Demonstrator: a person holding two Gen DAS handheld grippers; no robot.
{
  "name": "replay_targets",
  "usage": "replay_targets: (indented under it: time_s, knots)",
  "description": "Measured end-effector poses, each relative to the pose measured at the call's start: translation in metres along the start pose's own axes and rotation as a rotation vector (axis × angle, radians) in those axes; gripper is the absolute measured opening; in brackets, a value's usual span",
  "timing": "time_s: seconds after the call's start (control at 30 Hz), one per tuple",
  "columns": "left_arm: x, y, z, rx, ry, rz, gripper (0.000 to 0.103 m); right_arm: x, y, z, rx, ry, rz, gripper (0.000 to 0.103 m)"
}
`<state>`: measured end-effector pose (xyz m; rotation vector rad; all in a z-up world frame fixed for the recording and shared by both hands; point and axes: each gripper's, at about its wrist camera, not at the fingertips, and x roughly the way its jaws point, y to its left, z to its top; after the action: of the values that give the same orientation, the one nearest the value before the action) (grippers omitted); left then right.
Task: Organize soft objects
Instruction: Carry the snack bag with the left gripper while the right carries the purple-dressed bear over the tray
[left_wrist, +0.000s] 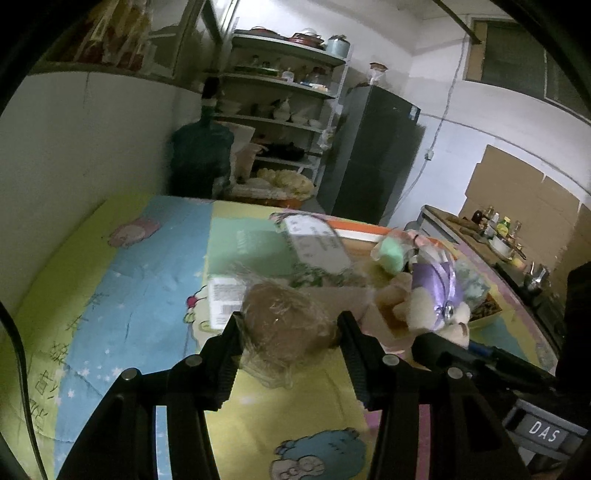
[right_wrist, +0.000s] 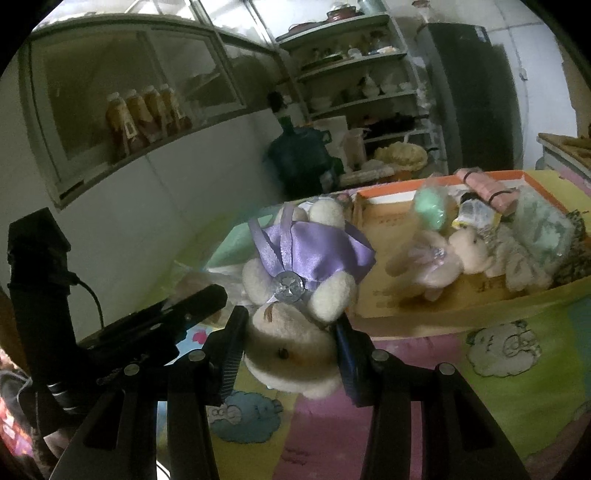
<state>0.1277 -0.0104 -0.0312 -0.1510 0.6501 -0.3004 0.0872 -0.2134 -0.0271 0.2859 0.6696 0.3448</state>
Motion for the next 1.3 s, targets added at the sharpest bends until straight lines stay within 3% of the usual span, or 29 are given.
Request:
replay_targets:
  time_s: [1.3]
  knots:
    - [0.043, -0.132, 0.041, 0.143, -0.032, -0.096, 0.051, -0.059, -0.107, 0.03, 0.113, -0.123, -0.1, 0.047]
